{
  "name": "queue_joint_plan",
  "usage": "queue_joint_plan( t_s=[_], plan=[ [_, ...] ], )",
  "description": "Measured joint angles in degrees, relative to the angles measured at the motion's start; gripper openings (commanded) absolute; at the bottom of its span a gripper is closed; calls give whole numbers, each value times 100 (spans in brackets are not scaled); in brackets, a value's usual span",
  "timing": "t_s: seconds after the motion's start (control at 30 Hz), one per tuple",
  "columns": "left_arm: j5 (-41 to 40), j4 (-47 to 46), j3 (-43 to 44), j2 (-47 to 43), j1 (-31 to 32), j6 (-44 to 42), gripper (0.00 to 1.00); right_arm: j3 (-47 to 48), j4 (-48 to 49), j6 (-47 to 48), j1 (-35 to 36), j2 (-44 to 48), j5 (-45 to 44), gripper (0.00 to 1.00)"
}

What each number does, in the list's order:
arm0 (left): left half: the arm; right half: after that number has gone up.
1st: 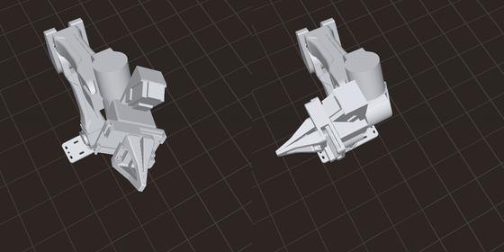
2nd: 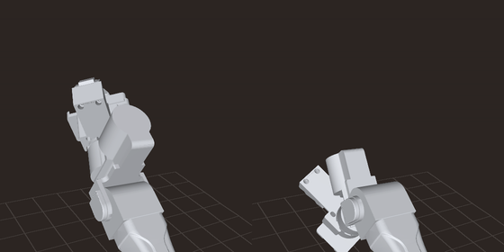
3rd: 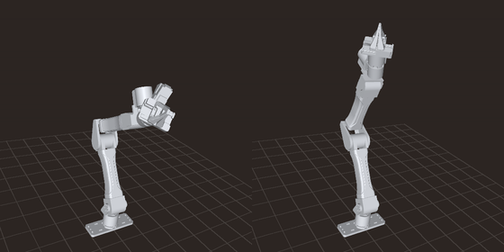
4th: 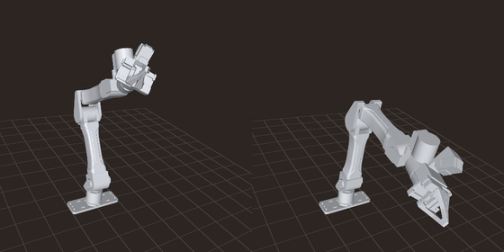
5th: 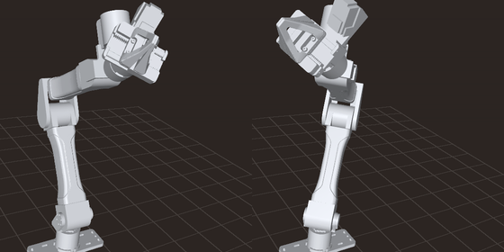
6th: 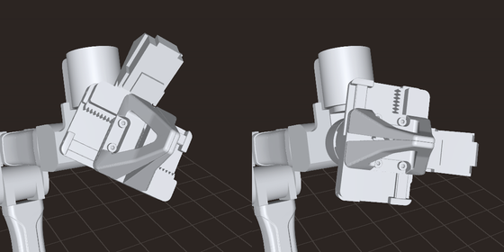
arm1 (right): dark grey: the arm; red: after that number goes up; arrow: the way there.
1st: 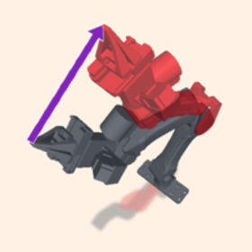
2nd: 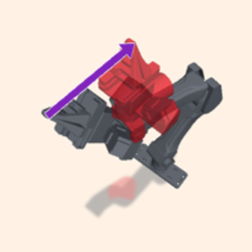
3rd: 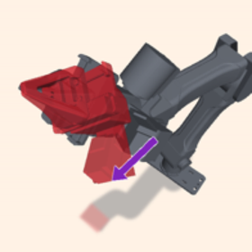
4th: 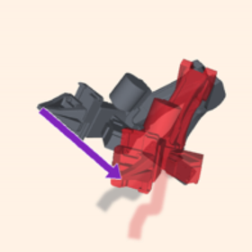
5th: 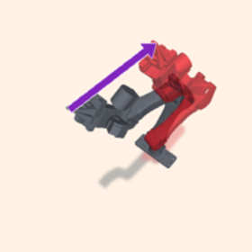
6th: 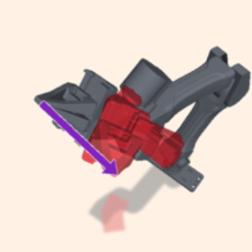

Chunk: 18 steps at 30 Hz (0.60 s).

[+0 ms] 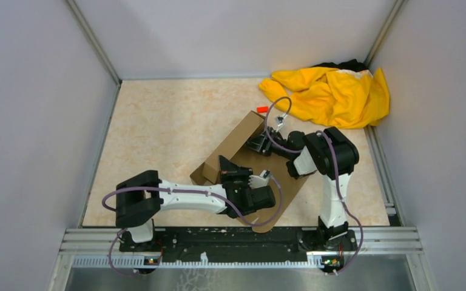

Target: Fold the paper box

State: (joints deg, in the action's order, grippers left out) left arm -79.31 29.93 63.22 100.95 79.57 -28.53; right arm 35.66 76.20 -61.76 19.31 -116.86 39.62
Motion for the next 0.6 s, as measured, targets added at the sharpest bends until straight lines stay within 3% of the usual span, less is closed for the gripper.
queue_joint_plan(
  t_s=[0.43, 0.6],
  plan=[
    [-26, 81, 24, 63, 15, 70, 0, -643, 457, 26, -494, 151, 820, 60],
    [-24, 96, 24, 63, 17, 74, 0, -970, -22, 544, -599, 754, 785, 66]
  ],
)
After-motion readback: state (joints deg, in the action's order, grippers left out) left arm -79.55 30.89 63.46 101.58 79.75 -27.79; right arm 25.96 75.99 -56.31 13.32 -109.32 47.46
